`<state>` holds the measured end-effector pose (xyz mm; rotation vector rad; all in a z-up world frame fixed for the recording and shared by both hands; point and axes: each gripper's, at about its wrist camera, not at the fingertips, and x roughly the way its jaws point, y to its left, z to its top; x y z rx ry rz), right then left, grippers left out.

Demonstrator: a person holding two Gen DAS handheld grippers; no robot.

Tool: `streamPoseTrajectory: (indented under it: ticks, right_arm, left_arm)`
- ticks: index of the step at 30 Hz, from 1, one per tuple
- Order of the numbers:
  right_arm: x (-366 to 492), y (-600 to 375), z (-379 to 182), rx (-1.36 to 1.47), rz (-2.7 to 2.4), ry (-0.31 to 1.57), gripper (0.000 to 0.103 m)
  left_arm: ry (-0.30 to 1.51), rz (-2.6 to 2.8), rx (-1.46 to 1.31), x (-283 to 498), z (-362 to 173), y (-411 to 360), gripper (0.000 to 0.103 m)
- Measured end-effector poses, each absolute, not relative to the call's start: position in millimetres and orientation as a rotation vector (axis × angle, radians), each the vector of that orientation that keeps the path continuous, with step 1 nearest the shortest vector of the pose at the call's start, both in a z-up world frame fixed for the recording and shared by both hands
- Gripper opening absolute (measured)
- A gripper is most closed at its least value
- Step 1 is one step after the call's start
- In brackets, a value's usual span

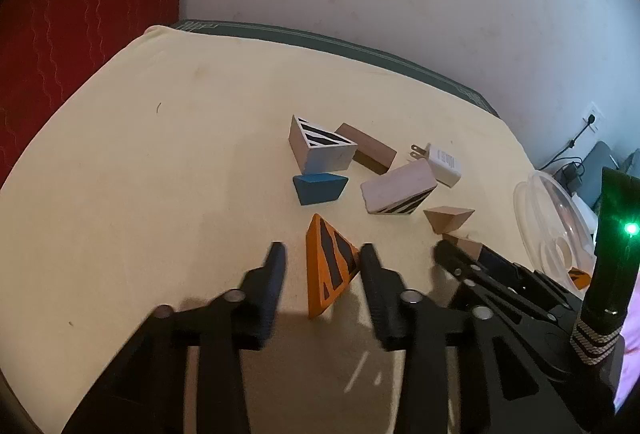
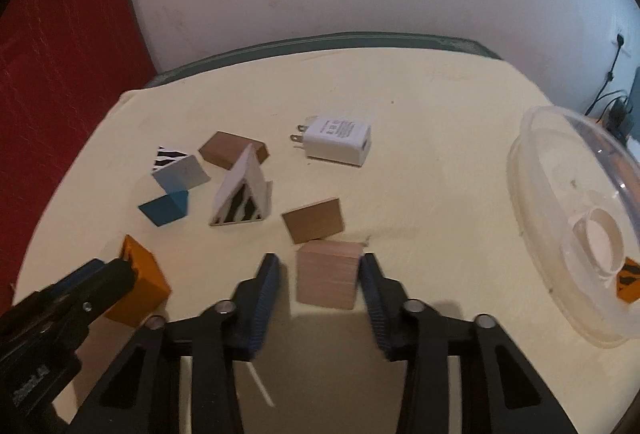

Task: Organize rigid objects
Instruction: 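Grasp the orange striped triangle with the left gripper while the right grasps the tan block, then carry both blocks to the clear bowl and open both grippers inside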

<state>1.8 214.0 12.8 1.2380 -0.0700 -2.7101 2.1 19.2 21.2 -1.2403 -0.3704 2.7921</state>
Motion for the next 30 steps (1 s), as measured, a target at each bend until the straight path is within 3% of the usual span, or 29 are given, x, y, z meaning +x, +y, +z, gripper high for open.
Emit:
streamPoseTrajectory:
  ticks: [9,23,25,27,30]
  right_arm:
    - [14.3,232.3,16.9,1.198,-2.710,-0.089,0.033]
    - [26.0,237.5,15.5,1.159,-2.680,-0.117,0.033]
    - [26.7,238.1,15.8,1.150,-2.677,-0.125,0.033]
    - [28.9,238.6,16.2,1.138,-2.677,-0.126,0.033]
    - [32.4,237.7,18.3,1.109,-2.680,-0.124,0.033]
  left_arm:
    - [-0.326,2.786,-1.227,4.6,20.8,26.4,0.054]
    - [-0.248,2.806,-1.346,-12.3,2.4,34.6,0.054]
    - [-0.233,2.815,-1.340,-13.7,2.2,35.7,0.051]
    - [-0.218,2.808,-1.336,-14.7,2.5,37.1,0.038]
    - [-0.193,2.803,-1.318,-14.1,3.5,40.7,0.031]
